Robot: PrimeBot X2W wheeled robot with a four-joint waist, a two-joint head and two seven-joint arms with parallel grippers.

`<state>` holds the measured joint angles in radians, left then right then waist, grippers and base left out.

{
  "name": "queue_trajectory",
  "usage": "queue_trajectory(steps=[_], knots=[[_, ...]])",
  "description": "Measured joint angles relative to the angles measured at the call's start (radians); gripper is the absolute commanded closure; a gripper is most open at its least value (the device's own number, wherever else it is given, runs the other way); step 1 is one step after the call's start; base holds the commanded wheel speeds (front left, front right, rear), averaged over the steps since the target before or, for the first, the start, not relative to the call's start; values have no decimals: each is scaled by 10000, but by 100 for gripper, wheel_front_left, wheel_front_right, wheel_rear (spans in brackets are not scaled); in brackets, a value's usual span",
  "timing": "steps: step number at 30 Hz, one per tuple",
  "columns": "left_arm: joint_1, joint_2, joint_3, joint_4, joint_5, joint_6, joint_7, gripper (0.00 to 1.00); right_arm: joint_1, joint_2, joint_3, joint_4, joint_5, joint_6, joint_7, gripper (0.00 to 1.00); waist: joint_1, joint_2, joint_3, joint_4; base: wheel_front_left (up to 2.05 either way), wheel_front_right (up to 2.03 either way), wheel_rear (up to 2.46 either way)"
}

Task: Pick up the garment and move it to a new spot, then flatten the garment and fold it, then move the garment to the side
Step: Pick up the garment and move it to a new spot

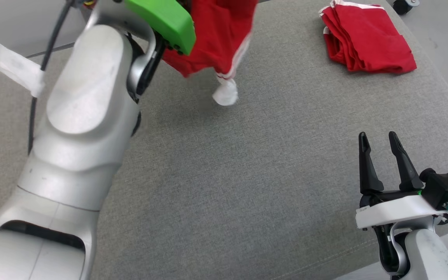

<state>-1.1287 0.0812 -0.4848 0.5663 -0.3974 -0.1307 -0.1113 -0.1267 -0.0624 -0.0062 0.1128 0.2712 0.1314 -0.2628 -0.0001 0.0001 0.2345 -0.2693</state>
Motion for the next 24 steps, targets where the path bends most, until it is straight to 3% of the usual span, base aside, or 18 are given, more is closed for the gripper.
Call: queue_trajectory(steps=[5,23,24], knots=[[902,-240,-656,-159,-339,6,-146,100,1,54,-50,0,0,0,0,0,0,0,-12,107,0,0,0],[4875,-316,-1908,1110,-1486,780,-1154,100,16,-4,90,155,-19,2,0,0,0,0,-158,842,0,0,0],[4992,-314,-1979,1181,-1484,784,-1193,93,33,-12,102,171,-19,0,0,0,0,0,-175,882,0,0,0]])
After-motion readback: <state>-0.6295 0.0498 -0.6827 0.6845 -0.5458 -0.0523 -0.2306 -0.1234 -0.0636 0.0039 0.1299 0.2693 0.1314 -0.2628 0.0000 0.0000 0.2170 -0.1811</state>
